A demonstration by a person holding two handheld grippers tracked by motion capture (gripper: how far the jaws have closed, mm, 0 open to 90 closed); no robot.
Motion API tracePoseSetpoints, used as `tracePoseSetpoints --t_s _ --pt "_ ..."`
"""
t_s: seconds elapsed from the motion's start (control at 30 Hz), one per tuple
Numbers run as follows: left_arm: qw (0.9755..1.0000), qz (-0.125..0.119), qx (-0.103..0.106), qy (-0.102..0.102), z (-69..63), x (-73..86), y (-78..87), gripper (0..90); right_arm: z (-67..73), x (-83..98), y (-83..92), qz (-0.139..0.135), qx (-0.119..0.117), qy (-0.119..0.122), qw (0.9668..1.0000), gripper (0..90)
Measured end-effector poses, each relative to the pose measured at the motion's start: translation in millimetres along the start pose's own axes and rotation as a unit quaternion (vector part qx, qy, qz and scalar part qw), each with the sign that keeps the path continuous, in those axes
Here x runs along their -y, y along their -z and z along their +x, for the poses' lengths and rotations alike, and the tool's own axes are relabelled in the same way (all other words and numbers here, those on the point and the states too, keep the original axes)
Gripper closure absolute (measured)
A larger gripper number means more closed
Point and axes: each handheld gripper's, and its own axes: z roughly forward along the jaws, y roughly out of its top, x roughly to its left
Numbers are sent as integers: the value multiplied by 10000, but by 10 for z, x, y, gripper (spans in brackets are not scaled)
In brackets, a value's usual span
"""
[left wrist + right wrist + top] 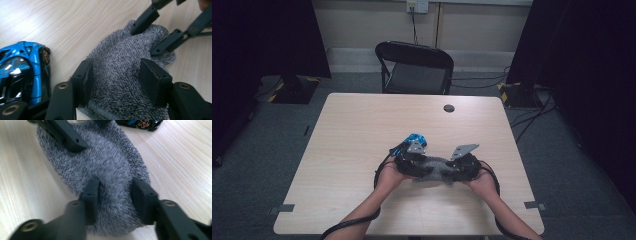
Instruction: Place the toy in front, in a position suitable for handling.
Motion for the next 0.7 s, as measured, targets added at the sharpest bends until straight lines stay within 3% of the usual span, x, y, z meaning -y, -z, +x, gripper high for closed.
tracePoseSetpoints --t_s 0.1,0.23,0.37,0.57,0.7 --pt "9999 134 3 -108 -19 21 -70 405 -45 19 51 -84 -72 -130 9999 424" --pt "9982 457 5 -378 -75 44 -150 379 -100 22 111 -156 159 -172 9996 324" --pt "9975 610 -5 -371 -93 54 -182 382 -180 -18 110 -153 377 -352 9986 267" --pt "9966 691 30 -447 -120 54 -184 499 -283 -114 56 -303 492 -652 9962 241" --pt "9965 652 159 -493 -129 76 -159 673 -377 -163 47 -448 529 -845 9940 227"
